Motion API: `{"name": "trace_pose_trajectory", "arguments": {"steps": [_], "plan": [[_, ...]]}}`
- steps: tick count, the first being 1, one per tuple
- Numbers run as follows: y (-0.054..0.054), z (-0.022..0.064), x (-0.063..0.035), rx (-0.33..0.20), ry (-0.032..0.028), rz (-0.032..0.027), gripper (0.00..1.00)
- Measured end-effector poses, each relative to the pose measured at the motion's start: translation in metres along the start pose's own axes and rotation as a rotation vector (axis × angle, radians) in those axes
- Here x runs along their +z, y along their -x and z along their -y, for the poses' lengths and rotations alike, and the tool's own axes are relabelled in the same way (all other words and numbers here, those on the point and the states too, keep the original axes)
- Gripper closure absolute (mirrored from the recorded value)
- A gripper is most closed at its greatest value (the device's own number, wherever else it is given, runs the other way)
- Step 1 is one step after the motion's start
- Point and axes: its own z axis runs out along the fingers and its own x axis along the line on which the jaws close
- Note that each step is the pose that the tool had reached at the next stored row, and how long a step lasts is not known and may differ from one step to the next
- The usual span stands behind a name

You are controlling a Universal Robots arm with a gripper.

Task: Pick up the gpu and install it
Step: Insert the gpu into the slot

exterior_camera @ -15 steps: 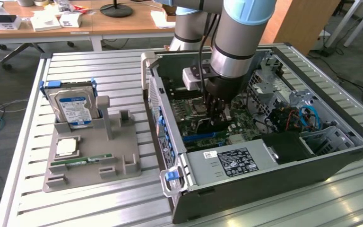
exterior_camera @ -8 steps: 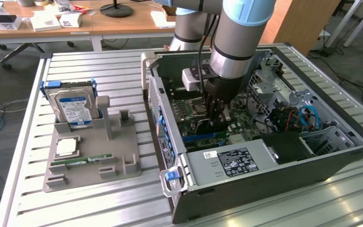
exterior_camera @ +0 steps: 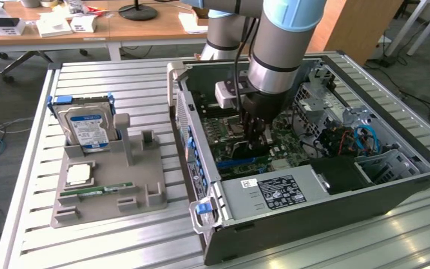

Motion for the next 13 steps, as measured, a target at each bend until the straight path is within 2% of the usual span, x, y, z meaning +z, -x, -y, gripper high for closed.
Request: {"name": "trace_pose_trajectory", "arguments": {"steps": [13], "plan": [[0.0000,-0.0007,0.0020,0.000,-0.0002,0.0001,0.74]]}}
